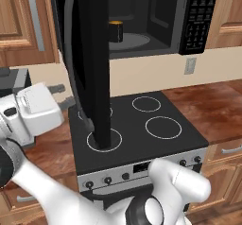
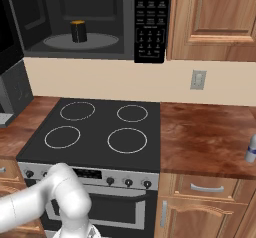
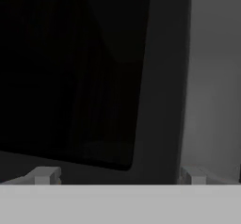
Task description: Pick the mug from the counter and place it inside the microwave. Then close the microwave.
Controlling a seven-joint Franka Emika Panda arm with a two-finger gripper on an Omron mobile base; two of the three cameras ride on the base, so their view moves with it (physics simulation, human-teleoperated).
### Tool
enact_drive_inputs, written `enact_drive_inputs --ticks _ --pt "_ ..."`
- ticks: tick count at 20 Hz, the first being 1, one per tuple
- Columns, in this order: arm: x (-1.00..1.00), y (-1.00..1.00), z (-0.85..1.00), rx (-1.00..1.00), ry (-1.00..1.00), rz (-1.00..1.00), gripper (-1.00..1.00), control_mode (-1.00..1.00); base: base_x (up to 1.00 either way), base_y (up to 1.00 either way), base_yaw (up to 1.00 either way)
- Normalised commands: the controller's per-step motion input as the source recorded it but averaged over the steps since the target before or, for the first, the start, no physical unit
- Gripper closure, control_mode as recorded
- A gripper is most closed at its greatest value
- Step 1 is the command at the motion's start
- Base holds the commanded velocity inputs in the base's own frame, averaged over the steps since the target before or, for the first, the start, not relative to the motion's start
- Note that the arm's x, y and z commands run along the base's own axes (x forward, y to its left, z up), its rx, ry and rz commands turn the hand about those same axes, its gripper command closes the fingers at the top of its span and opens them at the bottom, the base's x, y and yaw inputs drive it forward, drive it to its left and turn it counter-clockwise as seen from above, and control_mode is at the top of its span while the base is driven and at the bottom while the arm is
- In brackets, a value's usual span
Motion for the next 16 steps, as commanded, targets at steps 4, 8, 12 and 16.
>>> enact_drive_inputs --ticks 4,8,12,16 --pt "0.06 -0.38 0.13 0.00 0.01 0.00 -1.00 -1.00 0.00 0.00 0.00" --pt "0.07 -0.50 0.19 0.00 0.04 0.00 -1.00 -1.00 0.00 0.00 0.00" --pt "0.21 -0.58 0.21 0.00 0.10 0.00 -1.00 -1.00 0.00 0.00 0.00" --pt "0.27 -0.54 0.13 0.00 0.12 0.00 -1.00 -1.00 0.00 0.00 0.00"
